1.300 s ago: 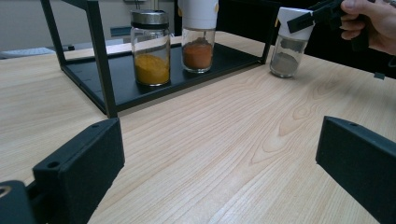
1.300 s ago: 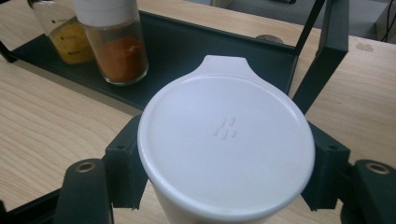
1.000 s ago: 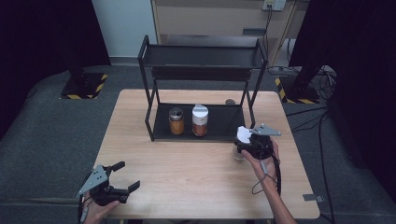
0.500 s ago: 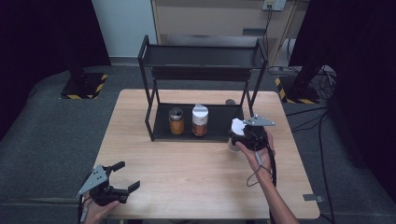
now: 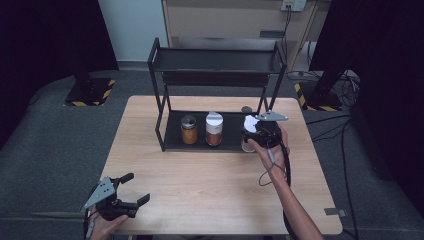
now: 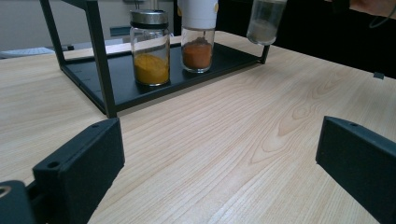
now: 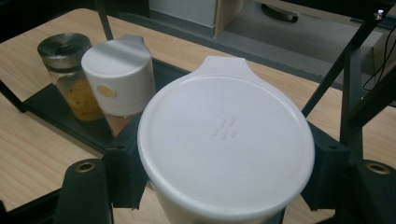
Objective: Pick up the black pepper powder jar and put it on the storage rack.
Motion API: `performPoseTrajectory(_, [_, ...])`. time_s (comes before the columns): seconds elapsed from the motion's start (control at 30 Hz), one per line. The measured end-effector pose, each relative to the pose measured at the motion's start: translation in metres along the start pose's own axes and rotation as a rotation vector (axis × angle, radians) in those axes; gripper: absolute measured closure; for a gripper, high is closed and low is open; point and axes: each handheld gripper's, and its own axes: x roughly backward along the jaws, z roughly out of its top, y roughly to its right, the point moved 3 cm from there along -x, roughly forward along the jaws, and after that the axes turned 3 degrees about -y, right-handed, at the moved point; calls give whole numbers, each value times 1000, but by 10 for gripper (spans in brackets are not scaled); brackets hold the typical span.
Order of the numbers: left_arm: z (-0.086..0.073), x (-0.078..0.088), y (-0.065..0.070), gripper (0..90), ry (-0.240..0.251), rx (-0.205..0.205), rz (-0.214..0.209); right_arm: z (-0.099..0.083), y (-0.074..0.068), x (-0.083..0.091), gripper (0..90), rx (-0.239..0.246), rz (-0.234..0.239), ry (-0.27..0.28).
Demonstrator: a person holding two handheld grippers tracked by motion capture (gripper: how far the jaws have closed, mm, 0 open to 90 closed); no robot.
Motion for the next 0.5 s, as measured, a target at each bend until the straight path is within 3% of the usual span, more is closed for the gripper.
performPoseTrajectory(0.5, [0, 0, -1, 2, 2, 3, -2, 17, 9, -43, 306, -9, -25, -21])
